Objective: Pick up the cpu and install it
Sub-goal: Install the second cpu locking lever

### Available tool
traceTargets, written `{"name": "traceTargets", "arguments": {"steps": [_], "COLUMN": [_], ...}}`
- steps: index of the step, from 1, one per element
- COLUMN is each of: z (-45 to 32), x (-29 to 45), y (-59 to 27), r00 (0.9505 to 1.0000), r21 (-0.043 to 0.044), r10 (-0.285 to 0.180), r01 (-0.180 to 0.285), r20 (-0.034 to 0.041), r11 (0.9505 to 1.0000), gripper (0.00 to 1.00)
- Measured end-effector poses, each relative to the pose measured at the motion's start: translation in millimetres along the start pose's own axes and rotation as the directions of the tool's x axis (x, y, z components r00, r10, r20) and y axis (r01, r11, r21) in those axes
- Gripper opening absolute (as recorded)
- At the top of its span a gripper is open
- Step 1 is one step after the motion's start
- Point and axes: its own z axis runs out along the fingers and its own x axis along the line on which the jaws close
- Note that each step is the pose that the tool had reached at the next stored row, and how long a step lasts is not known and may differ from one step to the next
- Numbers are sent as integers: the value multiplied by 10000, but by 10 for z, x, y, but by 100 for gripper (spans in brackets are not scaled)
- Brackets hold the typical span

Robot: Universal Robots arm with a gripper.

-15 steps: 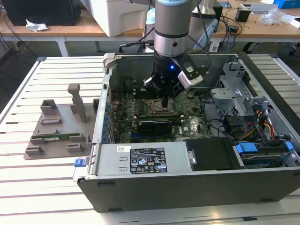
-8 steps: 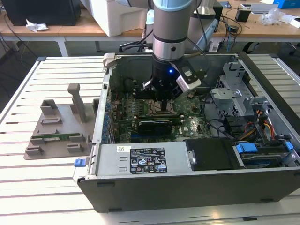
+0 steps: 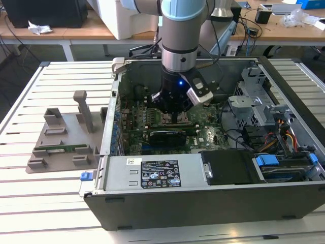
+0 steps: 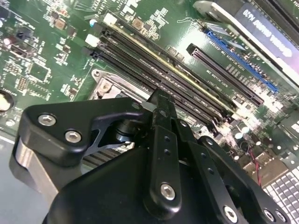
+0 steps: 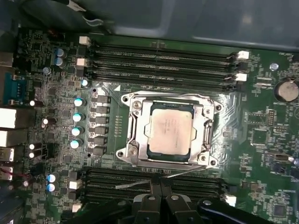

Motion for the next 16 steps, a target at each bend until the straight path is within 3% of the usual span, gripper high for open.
{"name": "traceTargets", "arguments": {"steps": [3,6,10,11,13,16], "z": [67,103,131,164,174,185], "x": [37,133,218,320,402,423], "y": [4,12,20,29,36,38], "r00": [10000,10000,9999,9996,9996,9996], "r21": [-1,-56,-229,-449,-478,-496], "r10": [-2,-25,-120,-279,-280,-280], "r01": [2,25,121,281,282,283], "r20": [0,4,22,47,52,53], "r11": [10000,10000,9997,9986,9985,9984], "gripper": [11,11,11,11,11,11]}}
